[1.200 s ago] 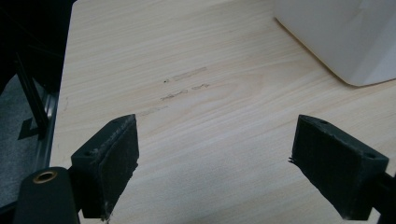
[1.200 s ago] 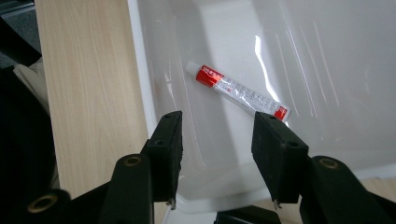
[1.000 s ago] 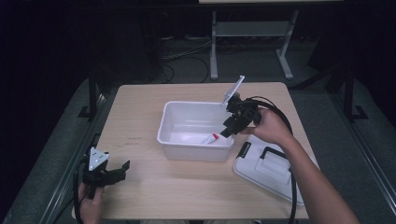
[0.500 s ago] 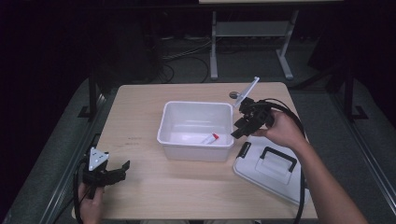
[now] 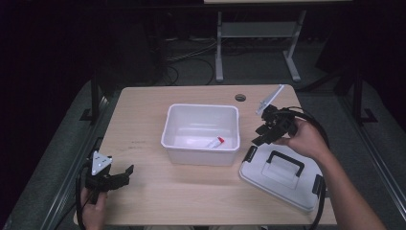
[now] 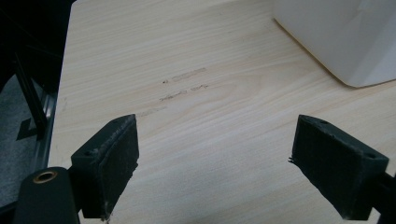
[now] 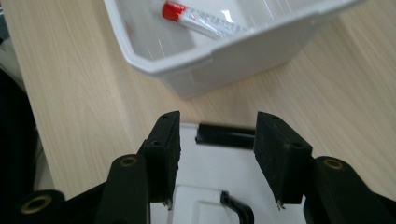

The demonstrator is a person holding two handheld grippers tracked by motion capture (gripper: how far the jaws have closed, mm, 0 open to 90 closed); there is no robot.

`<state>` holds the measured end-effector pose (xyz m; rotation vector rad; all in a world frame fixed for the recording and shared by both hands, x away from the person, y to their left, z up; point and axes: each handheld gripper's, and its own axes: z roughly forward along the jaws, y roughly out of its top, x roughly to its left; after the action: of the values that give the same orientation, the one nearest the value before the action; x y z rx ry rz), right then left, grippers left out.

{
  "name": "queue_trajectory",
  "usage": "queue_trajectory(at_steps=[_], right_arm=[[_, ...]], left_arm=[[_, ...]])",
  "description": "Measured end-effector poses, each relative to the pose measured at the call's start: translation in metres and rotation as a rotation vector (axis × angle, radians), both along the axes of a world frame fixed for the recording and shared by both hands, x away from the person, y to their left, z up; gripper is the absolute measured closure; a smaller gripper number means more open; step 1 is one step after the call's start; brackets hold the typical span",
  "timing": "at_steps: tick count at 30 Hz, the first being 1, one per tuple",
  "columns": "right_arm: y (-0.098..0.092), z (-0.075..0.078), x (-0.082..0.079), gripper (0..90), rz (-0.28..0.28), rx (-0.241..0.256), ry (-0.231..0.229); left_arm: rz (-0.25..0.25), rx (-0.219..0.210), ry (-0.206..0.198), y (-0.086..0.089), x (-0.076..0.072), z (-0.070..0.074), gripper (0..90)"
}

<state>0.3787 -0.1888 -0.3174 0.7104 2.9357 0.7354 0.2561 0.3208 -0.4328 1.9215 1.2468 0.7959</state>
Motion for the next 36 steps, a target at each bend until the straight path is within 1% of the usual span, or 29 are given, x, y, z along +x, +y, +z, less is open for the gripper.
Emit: queue_trajectory(at_steps=[1,2,3,6,8,10,12,15,16,19,20,23,24,27,29,36], right_arm=[[0.0,0.0,0.0,50.4,0.0,0.0,0.0],[-0.005,-0.003,-0.001,50.4,-0.006,0.007,0.002],[-0.005,-0.003,-0.001,50.4,-0.006,0.007,0.002],[-0.013,-0.008,-0.004,50.5,-0.021,0.005,0.008],[-0.022,-0.014,-0.007,50.5,-0.041,0.001,0.018],[-0.024,-0.016,-0.008,50.5,-0.043,0.003,0.018],[-0.032,-0.022,-0.009,50.5,-0.059,0.008,0.027],[-0.036,-0.025,-0.011,50.5,-0.068,0.007,0.028],[-0.041,-0.029,-0.012,50.5,-0.08,0.006,0.036],[-0.044,-0.032,-0.013,50.6,-0.083,0.006,0.035],[-0.047,-0.036,-0.015,50.6,-0.091,-0.001,0.038],[-0.05,-0.039,-0.016,50.6,-0.095,-0.007,0.039],[-0.055,-0.043,-0.017,50.8,-0.107,-0.007,0.043],[-0.059,-0.046,-0.017,50.7,-0.115,-0.006,0.047],[-0.065,-0.051,-0.018,50.8,-0.13,-0.005,0.053],[-0.073,-0.059,-0.019,51.4,-0.146,-0.011,0.063]], left_arm=[[0.0,0.0,0.0,0.0,0.0,0.0,14.2],[-0.002,0.003,0.001,0.0,0.0,0.0,14.2],[-0.002,0.003,0.001,0.0,0.0,0.0,14.1],[-0.003,0.005,0.001,-0.001,0.0,0.0,14.2],[-0.003,0.005,0.002,-0.001,0.0,0.0,14.2],[-0.003,0.004,0.002,-0.001,0.0,0.0,14.2],[-0.003,0.004,0.001,-0.001,0.0,0.0,14.2],[-0.004,0.005,0.001,-0.001,0.0,0.0,14.1],[-0.002,0.002,0.002,-0.001,0.0,0.0,14.2],[0.0,0.003,0.001,0.0,0.0,0.0,14.2],[0.001,0.002,-0.001,0.0,0.0,0.0,14.2],[0.001,0.0,0.001,0.0,0.0,0.0,14.2],[0.002,0.0,0.001,0.0,0.0,0.0,14.2],[0.0,0.002,0.001,0.0,0.0,0.0,14.2],[-0.001,0.003,0.002,-0.001,0.0,0.0,14.2],[0.0,0.001,0.0,-0.001,0.0,0.0,14.2]])
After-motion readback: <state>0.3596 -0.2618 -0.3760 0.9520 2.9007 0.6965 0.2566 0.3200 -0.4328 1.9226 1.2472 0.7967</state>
